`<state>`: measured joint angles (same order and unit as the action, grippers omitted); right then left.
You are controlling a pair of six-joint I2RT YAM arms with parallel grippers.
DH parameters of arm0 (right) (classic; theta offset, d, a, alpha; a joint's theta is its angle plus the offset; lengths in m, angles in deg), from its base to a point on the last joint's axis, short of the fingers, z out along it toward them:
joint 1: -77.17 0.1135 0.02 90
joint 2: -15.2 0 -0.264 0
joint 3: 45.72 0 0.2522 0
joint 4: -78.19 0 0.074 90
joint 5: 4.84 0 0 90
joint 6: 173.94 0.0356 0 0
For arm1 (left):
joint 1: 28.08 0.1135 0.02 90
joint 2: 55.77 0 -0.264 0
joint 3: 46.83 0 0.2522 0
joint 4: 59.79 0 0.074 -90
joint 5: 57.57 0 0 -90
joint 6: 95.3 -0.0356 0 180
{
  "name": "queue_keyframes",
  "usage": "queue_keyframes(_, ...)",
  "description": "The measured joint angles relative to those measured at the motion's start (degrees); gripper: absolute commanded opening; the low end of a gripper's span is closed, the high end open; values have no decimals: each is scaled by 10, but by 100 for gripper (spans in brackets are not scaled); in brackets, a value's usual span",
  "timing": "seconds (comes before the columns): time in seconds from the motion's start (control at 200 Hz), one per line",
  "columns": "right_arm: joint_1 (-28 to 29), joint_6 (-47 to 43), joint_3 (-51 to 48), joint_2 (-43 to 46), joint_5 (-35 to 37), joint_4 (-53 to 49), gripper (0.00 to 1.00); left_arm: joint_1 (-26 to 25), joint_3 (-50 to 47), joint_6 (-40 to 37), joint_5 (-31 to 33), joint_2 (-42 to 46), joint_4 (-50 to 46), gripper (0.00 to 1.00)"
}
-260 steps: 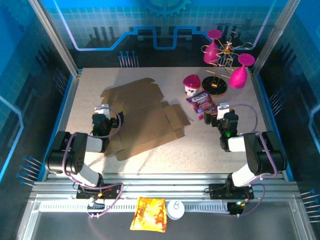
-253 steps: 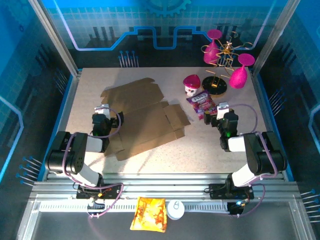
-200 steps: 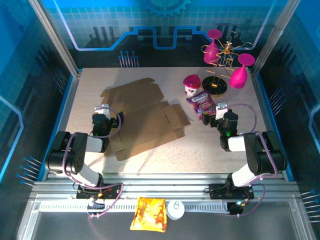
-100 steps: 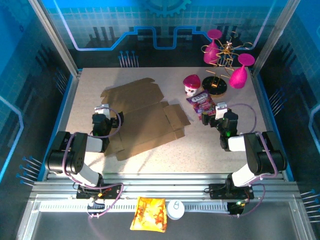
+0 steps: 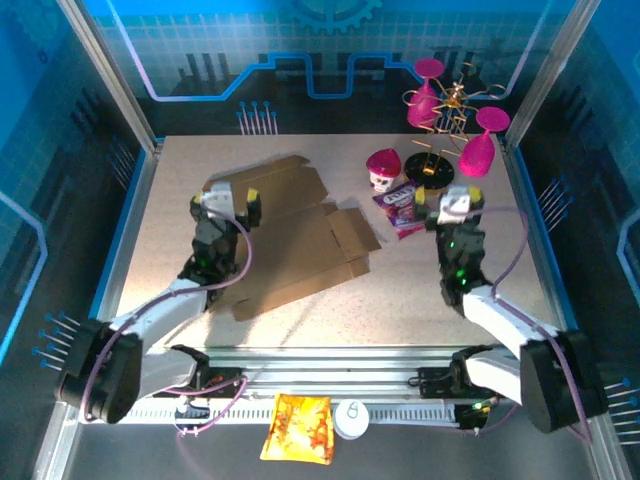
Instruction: Fold the paper box
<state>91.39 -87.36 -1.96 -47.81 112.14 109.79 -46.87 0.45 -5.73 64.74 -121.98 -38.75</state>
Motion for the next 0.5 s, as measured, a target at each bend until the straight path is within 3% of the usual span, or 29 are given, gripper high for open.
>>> queue_keyframes(0.09,-8,124,204,8,42,-174,100,3,186,157,19,10,-232,99)
queue_keyframes(0.15,-40,247,306,13,38,-278,100,44,273,263,-35,17,-315,99)
queue_keyframes(0.24,-121,374,370,25,-31,-397,100,103,329,402,-107,23,-427,99)
queue_keyframes(0.29,-127,410,391,18,-46,-463,100,107,339,455,-142,17,-492,99)
queue_keyframes(0.39,-45,440,399,-8,-45,-584,100,78,329,533,-201,-4,-631,99)
queue_keyframes(0.5,83,432,377,-35,-56,-705,100,51,254,595,-271,10,-733,85)
